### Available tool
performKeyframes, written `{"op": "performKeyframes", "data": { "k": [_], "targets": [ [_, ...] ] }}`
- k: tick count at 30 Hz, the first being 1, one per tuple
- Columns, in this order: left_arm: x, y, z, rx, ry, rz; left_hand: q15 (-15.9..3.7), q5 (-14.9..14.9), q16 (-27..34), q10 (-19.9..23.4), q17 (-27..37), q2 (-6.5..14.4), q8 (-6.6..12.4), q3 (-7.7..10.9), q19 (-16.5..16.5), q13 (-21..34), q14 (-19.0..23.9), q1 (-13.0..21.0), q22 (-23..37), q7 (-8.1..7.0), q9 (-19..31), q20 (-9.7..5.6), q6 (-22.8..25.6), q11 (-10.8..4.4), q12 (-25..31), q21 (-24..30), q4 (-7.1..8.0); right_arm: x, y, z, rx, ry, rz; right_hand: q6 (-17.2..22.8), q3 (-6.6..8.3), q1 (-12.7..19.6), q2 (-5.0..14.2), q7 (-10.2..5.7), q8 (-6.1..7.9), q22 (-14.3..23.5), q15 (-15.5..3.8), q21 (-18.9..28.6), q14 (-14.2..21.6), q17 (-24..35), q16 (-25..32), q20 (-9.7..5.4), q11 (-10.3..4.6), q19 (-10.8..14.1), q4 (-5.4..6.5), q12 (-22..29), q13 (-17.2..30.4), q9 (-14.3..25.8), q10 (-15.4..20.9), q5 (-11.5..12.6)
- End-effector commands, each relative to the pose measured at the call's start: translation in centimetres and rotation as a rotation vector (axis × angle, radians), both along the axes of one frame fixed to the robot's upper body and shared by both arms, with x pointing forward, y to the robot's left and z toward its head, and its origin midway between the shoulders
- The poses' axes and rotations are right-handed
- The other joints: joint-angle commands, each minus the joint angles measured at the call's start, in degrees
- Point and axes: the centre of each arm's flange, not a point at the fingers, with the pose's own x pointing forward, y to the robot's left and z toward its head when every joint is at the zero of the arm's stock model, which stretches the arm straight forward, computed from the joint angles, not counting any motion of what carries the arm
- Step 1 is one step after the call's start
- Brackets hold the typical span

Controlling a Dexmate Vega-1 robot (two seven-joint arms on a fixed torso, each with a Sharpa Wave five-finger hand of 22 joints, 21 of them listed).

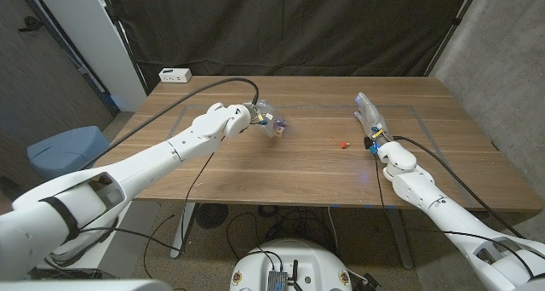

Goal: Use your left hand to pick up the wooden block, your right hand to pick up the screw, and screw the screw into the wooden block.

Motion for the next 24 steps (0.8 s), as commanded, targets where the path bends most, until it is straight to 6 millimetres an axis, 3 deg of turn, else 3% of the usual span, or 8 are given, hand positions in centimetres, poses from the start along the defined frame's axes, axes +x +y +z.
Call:
{"op": "performKeyframes", "data": {
  "k": [1,24],
  "targets": [
    [0.1,0.21,-0.57,-0.006,-0.037,0.0,-0.31,-0.1,0.4,0.8,0.2,0.3,0.42,-0.25,0.5,0.2,1.1,0.5,0.2,-0.1,0.2,-0.64,0.9,-0.09,0.4,0.4,0.1,-0.07,0.12,-0.39,0.001,0.008,-0.004,-0.1,0.17,-0.3,0.15,0.32,0.03,0.2,-0.22,0.1,-0.4,0.1,-0.2,-0.24,-0.02,0.0,-0.21,0.1,0.2,0.2,0.0,0.3],
    [0.5,-0.04,-1.51,-0.009,-0.074,-0.036,-1.98,0.1,0.7,3.7,0.3,-0.8,1.09,-1.27,2.4,0.7,3.8,1.2,0.1,-0.18,0.3,-0.72,4.2,-0.16,1.4,0.4,-0.2,-0.12,-0.09,-0.97,0.01,0.021,-0.015,-0.2,0.29,-0.3,0.16,0.33,0.03,0.2,-0.15,0.1,-0.3,0.1,-0.1,-0.18,-0.11,0.0,-0.3,0.0,0.2,0.2,-0.1,0.3]
  ]
}}
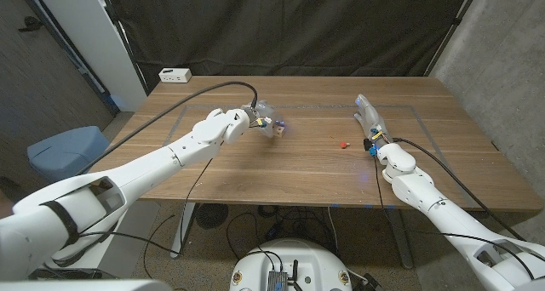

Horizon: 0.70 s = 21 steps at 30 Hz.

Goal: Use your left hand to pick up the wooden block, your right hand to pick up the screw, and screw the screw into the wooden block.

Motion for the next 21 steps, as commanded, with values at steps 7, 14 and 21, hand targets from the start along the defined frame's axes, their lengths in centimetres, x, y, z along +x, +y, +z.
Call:
{"op": "performKeyframes", "data": {
  "k": [7,14,21],
  "targets": [
    [0.1,-0.4,-0.9,0.009,-0.042,-0.033,-0.88,0.4,0.5,2.4,0.3,-0.5,1.11,-0.97,0.9,0.6,2.1,0.5,0.1,-0.52,0.4,0.51,3.2,-0.01,0.9,0.0,-0.19,-0.1,-0.4,-0.6,0.012,0.009,-0.008,0.1,0.32,-0.4,0.16,0.07,0.03,0.2,-0.15,0.0,-0.3,0.2,-0.1,-0.14,-0.11,0.0,-0.32,0.0,0.2,0.2,-0.1,0.3],
    [0.1,-0.5,-1.2,0.004,-0.075,-0.045,-1.61,0.8,0.5,4.8,0.4,-0.5,1.76,-1.19,2.1,1.2,3.8,2.2,0.2,-0.68,0.6,0.57,5.9,-0.11,1.9,0.0,-0.5,-0.1,-0.5,-0.6,0.015,0.007,-0.01,0.1,0.39,-0.4,0.22,0.04,0.04,0.2,-0.13,0.0,-0.3,0.1,-0.1,-0.15,-0.18,0.0,-0.36,0.0,0.2,0.2,-0.2,0.3],
    [0.1,-0.5,-1.7,0.018,-0.11,-0.051,-2.46,0.9,0.6,6.5,0.4,-0.5,2.13,-1.46,3.2,1.8,5.8,3.3,0.1,-0.61,0.7,0.35,7.8,-0.22,2.8,0.1,-0.5,-0.1,-0.5,-0.8,0.017,0.011,-0.011,0.1,0.44,-0.4,0.25,0.03,0.05,0.2,-0.15,0.0,-0.3,0.1,-0.1,-0.13,-0.23,0.0,-0.37,0.1,0.2,0.2,-0.1,0.3]
  ]
}}
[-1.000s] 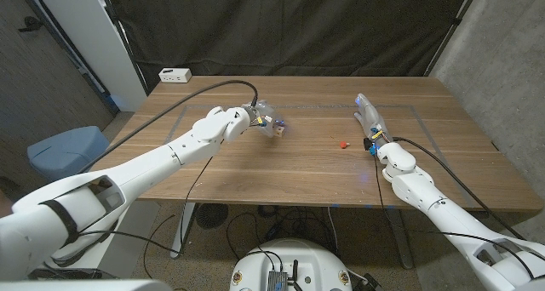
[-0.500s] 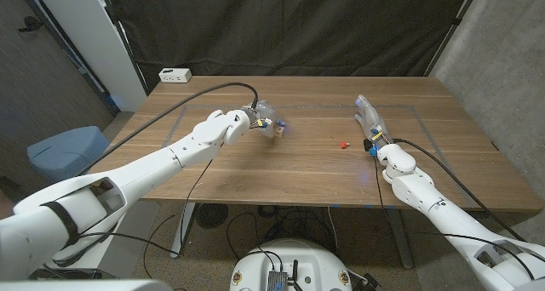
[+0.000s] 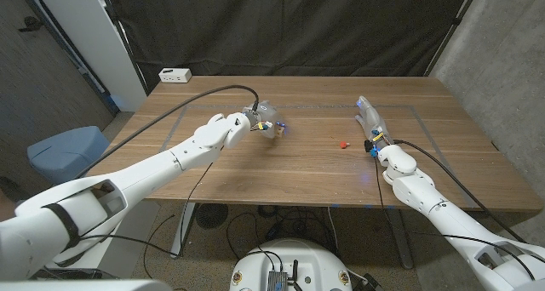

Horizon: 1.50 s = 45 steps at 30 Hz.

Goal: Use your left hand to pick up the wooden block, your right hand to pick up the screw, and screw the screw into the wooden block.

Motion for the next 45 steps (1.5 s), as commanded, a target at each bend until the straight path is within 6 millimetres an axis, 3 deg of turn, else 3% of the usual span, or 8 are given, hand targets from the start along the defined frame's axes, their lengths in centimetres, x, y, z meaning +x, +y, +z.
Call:
{"op": "performKeyframes", "data": {
  "k": [1,6,26,45],
  "targets": [
    [-0.08,-0.08,-0.88,0.016,-0.063,-0.015,-1.33,0.4,0.3,1.3,0.1,0.0,0.53,-0.2,0.8,0.6,1.2,1.3,0.1,0.02,0.2,0.08,1.5,-0.02,0.9,0.1,0.07,-0.06,-0.18,-0.26,0.008,0.002,-0.004,0.1,0.21,-0.4,0.25,0.05,0.06,0.2,-0.16,0.0,-0.3,0.1,-0.1,-0.12,-0.22,0.0,-0.14,0.1,0.2,0.2,-0.1,0.3],
    [-0.07,-0.07,-1.12,0.021,-0.079,-0.015,-2.28,0.4,0.2,3.5,0.2,0.4,0.92,-0.39,2.4,1.5,2.8,2.5,0.1,0.48,0.3,1.16,3.6,-0.11,2.3,0.2,0.2,-0.03,-0.12,-0.34,0.008,0.004,-0.001,0.1,0.24,-0.4,0.27,0.01,0.08,0.2,-0.13,0.1,-0.3,0.2,-0.1,-0.07,-0.21,0.1,-0.15,0.1,0.2,0.2,-0.1,0.3],
    [0.0,-0.07,-1.46,0.007,-0.119,-0.018,-3.55,0.1,0.3,7.3,0.3,0.7,1.91,-1.29,5.2,3.9,7.3,4.6,0.1,0.72,0.5,1.23,8.5,-0.1,5.3,0.1,0.4,-0.19,-0.07,-0.54,0.009,0.007,-0.004,0.1,0.37,-0.4,0.29,-0.03,0.08,0.2,-0.18,0.1,-0.3,0.1,-0.1,0.07,-0.33,0.1,-0.23,0.1,0.2,0.2,0.1,0.3],
    [0.51,-0.83,-1.46,-0.032,-0.113,0.003,-3.47,-0.3,0.1,8.8,0.4,0.8,2.68,-2.72,6.2,5.3,8.7,3.1,0.1,0.47,0.6,1.36,11.7,0.03,6.6,-0.1,1.31,-0.06,-0.34,-0.65,0.007,0.016,-0.005,0.1,0.54,-0.4,0.36,-0.03,0.11,0.2,-0.23,0.0,-0.3,0.1,-0.1,0.07,-0.42,0.1,-0.33,0.1,0.2,0.2,0.0,0.3]
  ]
}}
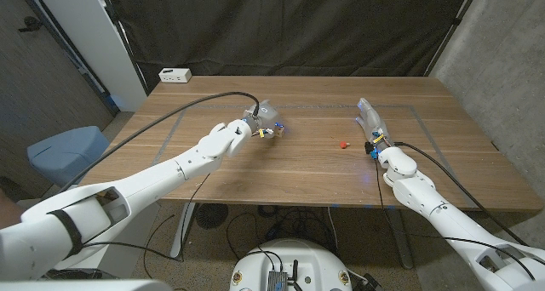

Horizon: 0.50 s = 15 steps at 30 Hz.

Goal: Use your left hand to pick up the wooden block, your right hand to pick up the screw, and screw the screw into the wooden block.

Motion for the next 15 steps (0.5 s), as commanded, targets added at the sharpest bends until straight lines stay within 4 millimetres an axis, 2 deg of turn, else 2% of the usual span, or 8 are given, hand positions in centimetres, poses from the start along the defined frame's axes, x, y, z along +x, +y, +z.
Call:
{"op": "performKeyframes", "data": {
  "k": [1,8,15],
  "targets": [
    [0.33,-0.64,-0.03,-0.021,0.0,0.006,-3.27,-0.2,-0.1,0.8,0.2,-0.2,0.36,-0.47,0.3,0.2,0.8,-0.5,0.1,0.0,0.1,0.26,0.9,0.08,0.3,-0.1,-0.07,0.11,-0.28,-0.1,0.0,0.006,-0.001,0.1,0.31,-0.2,0.12,-0.05,0.1,0.2,-0.25,0.0,-0.3,0.1,-0.1,0.07,-0.45,0.1,-0.11,0.1,0.2,0.2,0.0,0.3],
    [0.4,-1.01,-0.07,-0.022,-0.004,0.0,-3.53,-0.2,0.0,1.9,0.2,-0.2,0.8,-1.0,0.5,0.7,1.7,-1.2,0.2,-0.16,0.1,0.26,2.5,0.08,0.9,-0.2,0.14,0.06,-0.56,-0.17,0.0,0.008,-0.004,0.2,0.37,-0.2,0.13,0.02,0.13,0.2,-0.31,0.0,-0.3,0.1,-0.1,0.03,-0.39,0.1,-0.13,0.1,0.2,0.2,0.0,0.3],
    [0.45,-1.27,-0.12,-0.022,-0.011,-0.003,-3.86,-0.2,-0.1,3.4,0.3,-0.2,2.21,-1.71,1.2,1.6,2.7,-1.0,0.2,-0.61,0.3,0.25,6.1,0.07,1.5,-0.2,-0.17,0.09,-0.66,-0.26,0.002,0.01,-0.003,0.2,0.43,-0.2,0.12,-0.07,0.12,0.2,-0.26,0.0,-0.3,0.1,-0.2,0.05,-0.45,0.1,-0.19,0.1,0.2,0.2,0.0,0.3]
  ]
}}
